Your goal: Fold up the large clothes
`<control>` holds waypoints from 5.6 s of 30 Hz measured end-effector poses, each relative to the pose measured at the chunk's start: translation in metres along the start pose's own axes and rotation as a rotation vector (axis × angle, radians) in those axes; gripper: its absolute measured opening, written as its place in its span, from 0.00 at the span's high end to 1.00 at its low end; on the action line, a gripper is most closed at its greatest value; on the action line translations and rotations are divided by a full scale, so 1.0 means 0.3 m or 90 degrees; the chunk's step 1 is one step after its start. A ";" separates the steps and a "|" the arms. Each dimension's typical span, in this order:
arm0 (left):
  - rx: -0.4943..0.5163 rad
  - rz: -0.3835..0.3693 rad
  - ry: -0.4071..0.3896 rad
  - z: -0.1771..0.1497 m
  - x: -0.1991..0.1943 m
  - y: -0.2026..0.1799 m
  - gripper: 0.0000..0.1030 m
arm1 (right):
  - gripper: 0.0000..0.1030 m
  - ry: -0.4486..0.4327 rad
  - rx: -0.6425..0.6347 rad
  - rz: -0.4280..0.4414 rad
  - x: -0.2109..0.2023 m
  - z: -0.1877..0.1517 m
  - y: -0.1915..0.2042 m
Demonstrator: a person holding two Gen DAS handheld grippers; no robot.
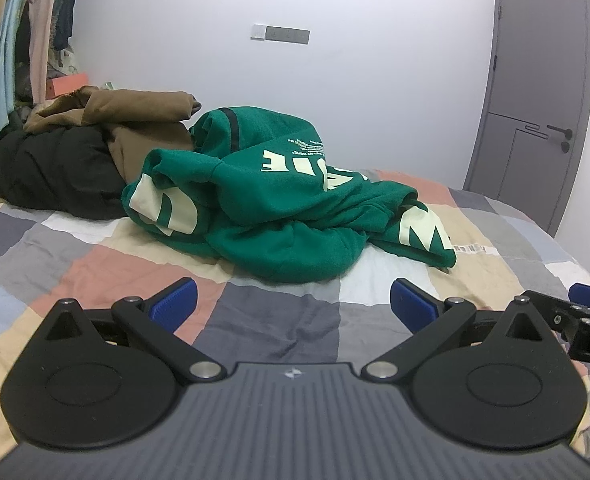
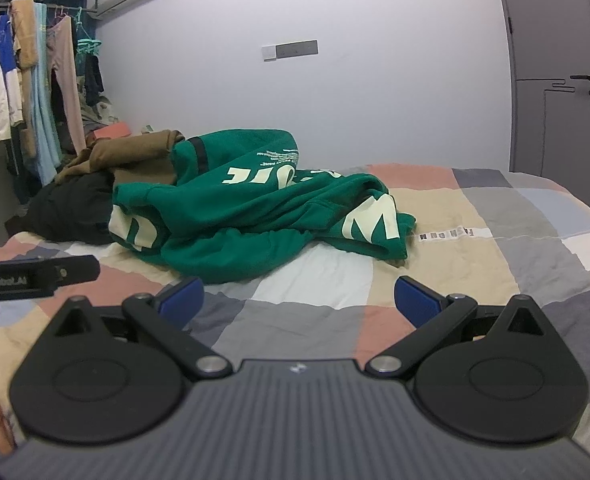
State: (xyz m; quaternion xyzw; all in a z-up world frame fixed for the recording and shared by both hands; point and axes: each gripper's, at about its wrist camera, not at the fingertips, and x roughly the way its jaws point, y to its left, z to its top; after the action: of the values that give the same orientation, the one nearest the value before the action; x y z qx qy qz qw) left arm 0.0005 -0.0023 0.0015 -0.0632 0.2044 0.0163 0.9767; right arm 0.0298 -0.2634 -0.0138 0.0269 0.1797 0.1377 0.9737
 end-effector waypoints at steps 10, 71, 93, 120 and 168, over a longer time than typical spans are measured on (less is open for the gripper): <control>0.005 -0.001 -0.006 0.008 -0.003 0.006 0.00 | 0.00 0.012 0.011 0.026 0.017 -0.005 0.004; -0.216 0.006 0.080 0.094 0.495 0.545 0.00 | 0.06 0.124 0.017 -0.003 1.140 -0.018 0.332; -0.155 0.034 0.046 0.074 0.367 0.471 0.00 | 0.94 0.077 -0.149 0.116 0.470 0.199 0.248; -0.223 -0.118 0.148 0.029 0.535 0.360 0.01 | 0.43 0.179 0.077 0.120 0.359 0.098 -0.009; -0.269 -0.361 0.177 0.031 0.169 0.181 0.86 | 0.83 0.072 0.069 0.361 0.156 0.155 -0.141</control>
State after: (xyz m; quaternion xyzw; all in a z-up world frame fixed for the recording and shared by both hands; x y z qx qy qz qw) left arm 0.0475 0.0530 -0.0167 -0.3192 0.3013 -0.2215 0.8708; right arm 0.0994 -0.2911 0.0093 0.1200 0.2257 0.3959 0.8820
